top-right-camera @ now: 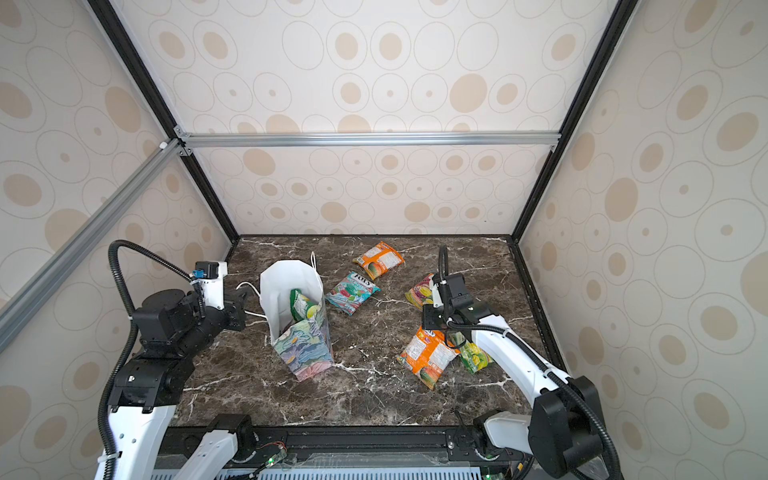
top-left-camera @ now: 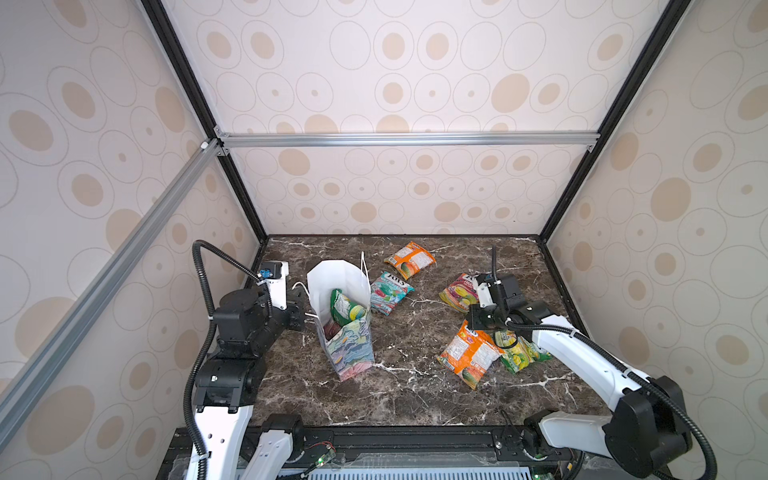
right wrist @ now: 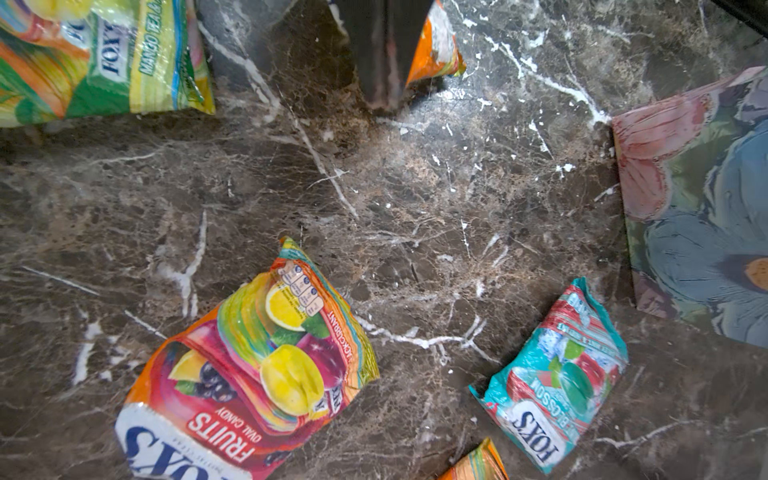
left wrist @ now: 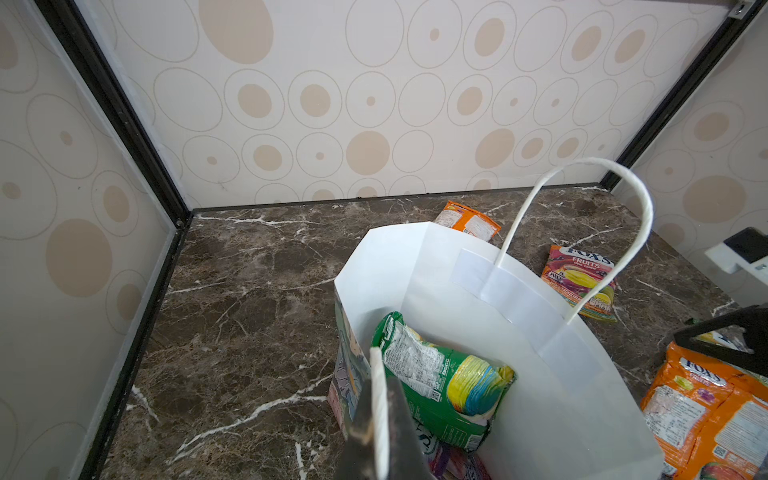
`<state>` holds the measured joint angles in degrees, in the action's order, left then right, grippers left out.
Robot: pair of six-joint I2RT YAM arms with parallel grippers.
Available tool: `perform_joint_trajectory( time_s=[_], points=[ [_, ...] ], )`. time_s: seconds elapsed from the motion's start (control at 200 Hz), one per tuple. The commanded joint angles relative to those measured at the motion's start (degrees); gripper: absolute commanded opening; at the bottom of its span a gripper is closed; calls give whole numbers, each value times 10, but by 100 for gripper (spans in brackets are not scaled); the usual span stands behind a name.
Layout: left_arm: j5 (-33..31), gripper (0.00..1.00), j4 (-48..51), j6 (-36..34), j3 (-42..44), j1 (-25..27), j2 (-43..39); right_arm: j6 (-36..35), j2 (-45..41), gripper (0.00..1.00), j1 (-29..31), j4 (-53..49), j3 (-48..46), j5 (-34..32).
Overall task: Place the snacks into the paper bag
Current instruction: 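Close the right gripper on the orange packet and lift it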
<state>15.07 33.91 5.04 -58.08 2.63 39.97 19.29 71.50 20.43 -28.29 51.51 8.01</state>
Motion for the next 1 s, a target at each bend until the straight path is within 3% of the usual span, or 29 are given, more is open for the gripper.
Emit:
perform_joint_trajectory(
  time_s=[0.0, 0.995],
  points=[
    [2, 2, 2, -9, -15, 3, -1, 9, -27, 0, -1, 0, 19, 23],
    [2, 2, 1, -9, -16, 3, -2, -8, -95, 0, 72, -46, 136, 22]
  ],
)
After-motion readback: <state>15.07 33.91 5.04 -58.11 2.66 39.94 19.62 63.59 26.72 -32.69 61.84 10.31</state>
